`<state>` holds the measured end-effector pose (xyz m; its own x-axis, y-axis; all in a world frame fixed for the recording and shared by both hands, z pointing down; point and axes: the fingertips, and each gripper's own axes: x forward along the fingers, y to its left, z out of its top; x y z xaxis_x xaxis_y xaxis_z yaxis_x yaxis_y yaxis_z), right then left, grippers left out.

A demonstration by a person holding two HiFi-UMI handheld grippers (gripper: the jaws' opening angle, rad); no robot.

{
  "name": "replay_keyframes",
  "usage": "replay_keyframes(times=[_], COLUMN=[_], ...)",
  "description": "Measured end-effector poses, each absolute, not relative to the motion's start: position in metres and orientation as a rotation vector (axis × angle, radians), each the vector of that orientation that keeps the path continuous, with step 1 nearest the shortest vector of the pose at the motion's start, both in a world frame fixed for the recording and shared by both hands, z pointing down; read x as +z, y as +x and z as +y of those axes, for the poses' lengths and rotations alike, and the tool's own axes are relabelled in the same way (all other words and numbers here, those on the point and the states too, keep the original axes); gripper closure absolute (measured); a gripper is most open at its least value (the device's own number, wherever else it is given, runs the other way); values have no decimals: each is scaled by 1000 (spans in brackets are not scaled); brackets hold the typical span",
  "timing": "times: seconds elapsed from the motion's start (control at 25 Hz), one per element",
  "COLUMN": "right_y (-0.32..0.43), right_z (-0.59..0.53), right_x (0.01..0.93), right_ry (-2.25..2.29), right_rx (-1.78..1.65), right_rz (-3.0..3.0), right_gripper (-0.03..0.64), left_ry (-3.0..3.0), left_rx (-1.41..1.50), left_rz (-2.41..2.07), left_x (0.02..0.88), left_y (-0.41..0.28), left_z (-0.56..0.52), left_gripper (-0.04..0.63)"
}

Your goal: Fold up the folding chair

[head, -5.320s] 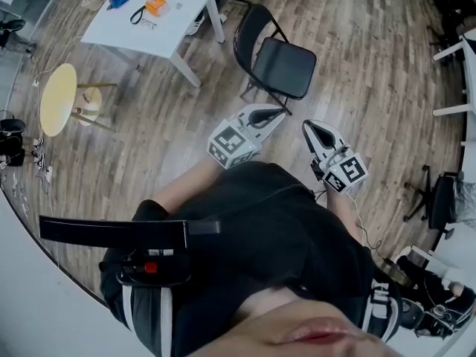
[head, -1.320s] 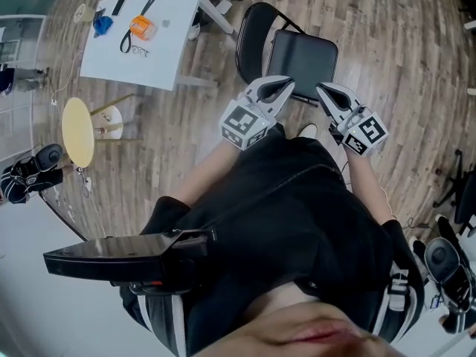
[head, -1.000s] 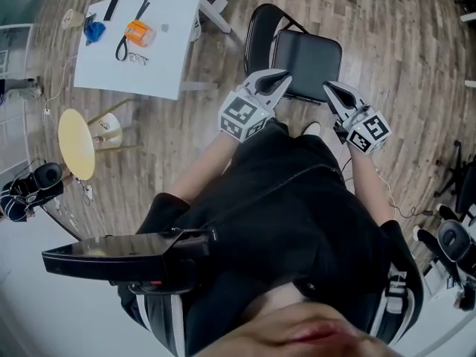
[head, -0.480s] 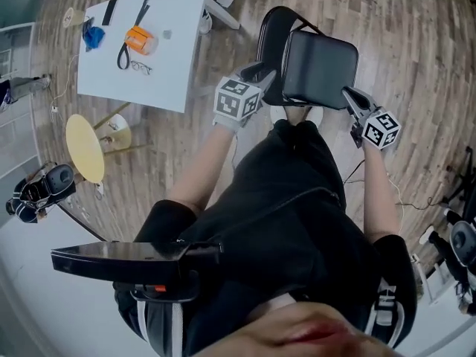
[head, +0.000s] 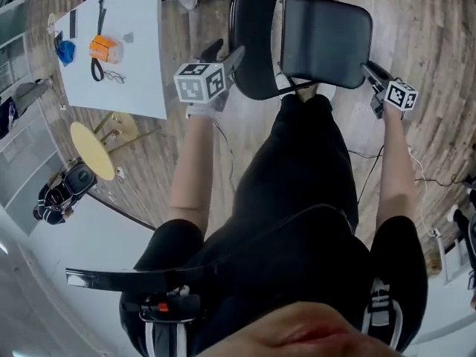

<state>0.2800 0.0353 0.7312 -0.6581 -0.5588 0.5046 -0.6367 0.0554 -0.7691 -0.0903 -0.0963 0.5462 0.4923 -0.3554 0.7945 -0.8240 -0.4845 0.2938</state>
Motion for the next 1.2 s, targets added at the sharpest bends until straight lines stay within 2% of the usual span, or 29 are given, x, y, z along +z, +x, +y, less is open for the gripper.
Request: replay_keyframes(times=[0.24, 0.64, 0.76, 0.88, 1.08, 1.2], right_y=[322, 345, 349, 354, 356, 338], right_z=[64, 40, 25, 17, 22, 21], right_x=[847, 930, 947, 959, 979, 975], right_ry=[1215, 1168, 1203, 1226, 1187, 1103], right_rx=[1853, 1925, 1937, 1919, 1998, 2191], right_rz=[-1976, -1967, -1976, -1972, -1942, -1999], right_gripper=[402, 314, 298, 293, 288, 290], left_ry=[2036, 1911, 1882, 1845, 1807, 1791], left_rx=[904, 1085, 1096, 1055, 1041, 1050], left_rz=[-964, -791, -732, -696, -684, -683], left_x=[581, 625, 630, 630, 629, 629], left_y=[-81, -68, -61, -59, -54, -54], left_z=[-111, -102, -102, -100, -100, -99], left_gripper=[345, 351, 468, 511, 535, 538])
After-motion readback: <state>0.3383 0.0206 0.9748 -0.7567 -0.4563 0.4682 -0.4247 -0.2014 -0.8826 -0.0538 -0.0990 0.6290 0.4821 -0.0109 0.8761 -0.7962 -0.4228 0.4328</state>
